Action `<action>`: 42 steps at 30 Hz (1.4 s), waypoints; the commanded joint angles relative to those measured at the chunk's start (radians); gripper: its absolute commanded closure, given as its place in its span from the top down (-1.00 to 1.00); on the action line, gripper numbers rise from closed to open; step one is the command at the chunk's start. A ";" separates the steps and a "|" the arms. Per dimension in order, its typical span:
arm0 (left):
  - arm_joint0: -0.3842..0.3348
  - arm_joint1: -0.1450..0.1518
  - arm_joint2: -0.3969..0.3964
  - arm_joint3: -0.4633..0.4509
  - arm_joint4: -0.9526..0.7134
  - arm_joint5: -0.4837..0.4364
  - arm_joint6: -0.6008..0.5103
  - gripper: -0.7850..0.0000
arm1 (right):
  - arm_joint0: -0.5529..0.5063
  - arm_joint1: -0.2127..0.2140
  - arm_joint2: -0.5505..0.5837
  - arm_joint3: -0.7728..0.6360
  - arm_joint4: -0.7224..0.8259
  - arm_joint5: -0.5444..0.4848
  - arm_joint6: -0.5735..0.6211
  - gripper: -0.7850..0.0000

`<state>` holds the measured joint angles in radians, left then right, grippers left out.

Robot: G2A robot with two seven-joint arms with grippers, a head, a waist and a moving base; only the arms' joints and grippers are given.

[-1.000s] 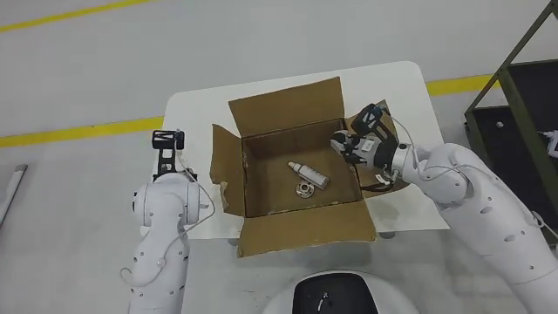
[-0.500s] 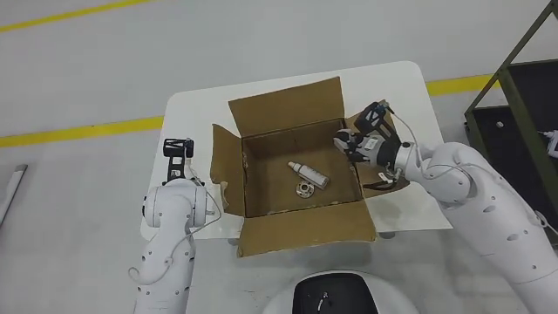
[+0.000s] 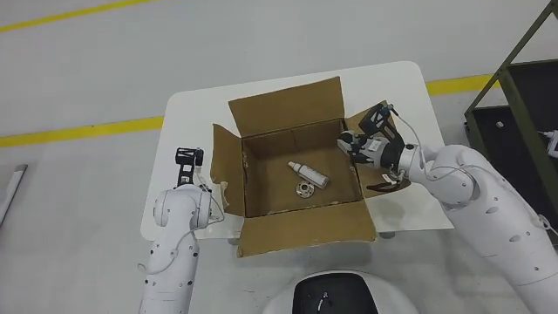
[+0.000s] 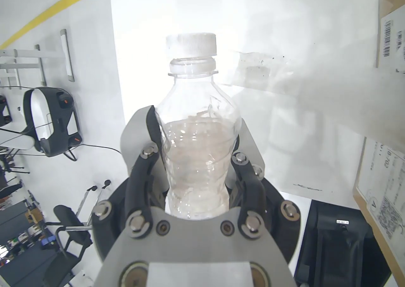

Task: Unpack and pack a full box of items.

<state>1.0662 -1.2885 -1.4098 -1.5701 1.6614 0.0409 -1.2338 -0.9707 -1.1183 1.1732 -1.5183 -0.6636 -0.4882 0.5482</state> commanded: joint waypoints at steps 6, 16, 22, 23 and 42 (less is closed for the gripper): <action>-0.024 -0.005 0.002 0.123 -0.028 0.008 0.063 -1.00 | 0.000 0.002 0.007 0.009 0.004 -0.010 0.005 -1.00; -0.061 -0.010 0.014 0.220 -0.025 0.007 0.085 -1.00 | 0.004 0.006 0.014 0.018 0.000 -0.013 0.025 -1.00; -0.075 -0.015 0.028 0.244 -0.024 0.012 0.076 0.18 | 0.006 0.007 0.011 0.012 0.000 -0.007 0.036 -1.00; -0.078 -0.015 0.030 0.250 -0.022 0.010 0.077 1.00 | 0.008 0.007 0.010 0.012 0.001 -0.007 0.037 -1.00; -0.090 -0.016 0.007 0.216 -0.026 -0.013 0.075 1.00 | 0.171 -0.014 -0.159 0.002 -0.098 -0.069 0.272 -0.94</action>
<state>0.9751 -1.3045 -1.4012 -1.3515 1.6343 0.0312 -1.1588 -0.8227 -1.1285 1.0428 -1.5196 -0.7433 -0.5582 0.7828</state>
